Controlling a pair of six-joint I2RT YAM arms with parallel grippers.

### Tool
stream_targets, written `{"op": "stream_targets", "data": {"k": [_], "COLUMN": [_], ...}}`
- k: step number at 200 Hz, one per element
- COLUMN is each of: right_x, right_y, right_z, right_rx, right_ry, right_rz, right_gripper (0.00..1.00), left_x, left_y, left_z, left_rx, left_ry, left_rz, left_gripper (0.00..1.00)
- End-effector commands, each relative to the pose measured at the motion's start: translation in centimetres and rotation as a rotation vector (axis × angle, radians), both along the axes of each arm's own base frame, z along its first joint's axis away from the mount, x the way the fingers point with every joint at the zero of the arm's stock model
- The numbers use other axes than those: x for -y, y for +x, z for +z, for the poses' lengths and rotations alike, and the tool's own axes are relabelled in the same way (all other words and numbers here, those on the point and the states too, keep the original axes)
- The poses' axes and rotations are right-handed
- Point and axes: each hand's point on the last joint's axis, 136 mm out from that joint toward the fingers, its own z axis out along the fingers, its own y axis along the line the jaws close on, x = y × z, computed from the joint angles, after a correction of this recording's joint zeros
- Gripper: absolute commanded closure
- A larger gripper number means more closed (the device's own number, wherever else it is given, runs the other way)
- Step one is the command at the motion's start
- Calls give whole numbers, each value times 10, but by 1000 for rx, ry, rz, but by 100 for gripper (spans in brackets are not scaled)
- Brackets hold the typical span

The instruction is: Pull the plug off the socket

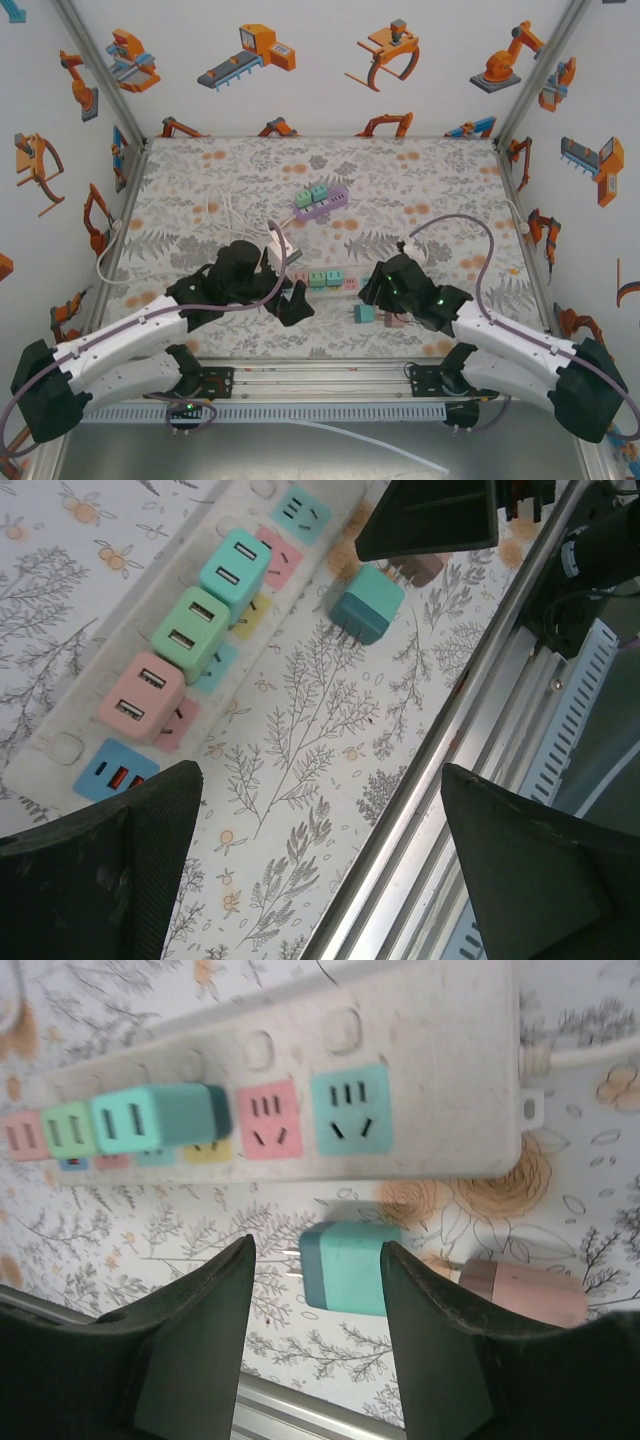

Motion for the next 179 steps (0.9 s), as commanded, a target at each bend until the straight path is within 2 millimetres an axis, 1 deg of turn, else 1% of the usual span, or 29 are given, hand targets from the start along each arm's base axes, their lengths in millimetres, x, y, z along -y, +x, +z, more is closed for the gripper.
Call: {"op": "stream_targets", "data": {"k": [1,19,36,61,81,98,113,128,142,151,179], "right_x": [7,11,7,-10,-29,-46,-64,-79,-87,-93,-105], "right_y": [17,27,36,38,30,21,7,-8,-19,-24,-28], "right_z": [38,62,86,119,131,128,116,101,87,82,63], "right_rx": [172,313,477,745,946,1048,1108,1124,1091,1060,962], "right_ry": [-77,-122,-159,-222,-315,-409,-479,-517,-511,-492,-447], "right_rz": [15,37,92,252,439,614,830,1037,1200,1286,1450], "right_gripper": [49,49,49,49,49,49,49,47,47,46,47], "left_x": [-13,-23,-36,-54,-73,-83,-85,-89,-94,-97,-105], "left_y": [7,12,19,28,39,44,46,51,56,59,67], "left_z": [5,9,10,11,7,2,0,-4,-8,-12,-22], "left_rx": [51,80,106,135,146,144,135,126,111,98,47], "left_ry": [-3,-7,-2,7,44,69,73,85,107,120,144], "left_rz": [78,136,209,315,431,493,513,550,590,613,667], "left_gripper": [3,1,0,1,2,3,3,3,3,3,3]}}
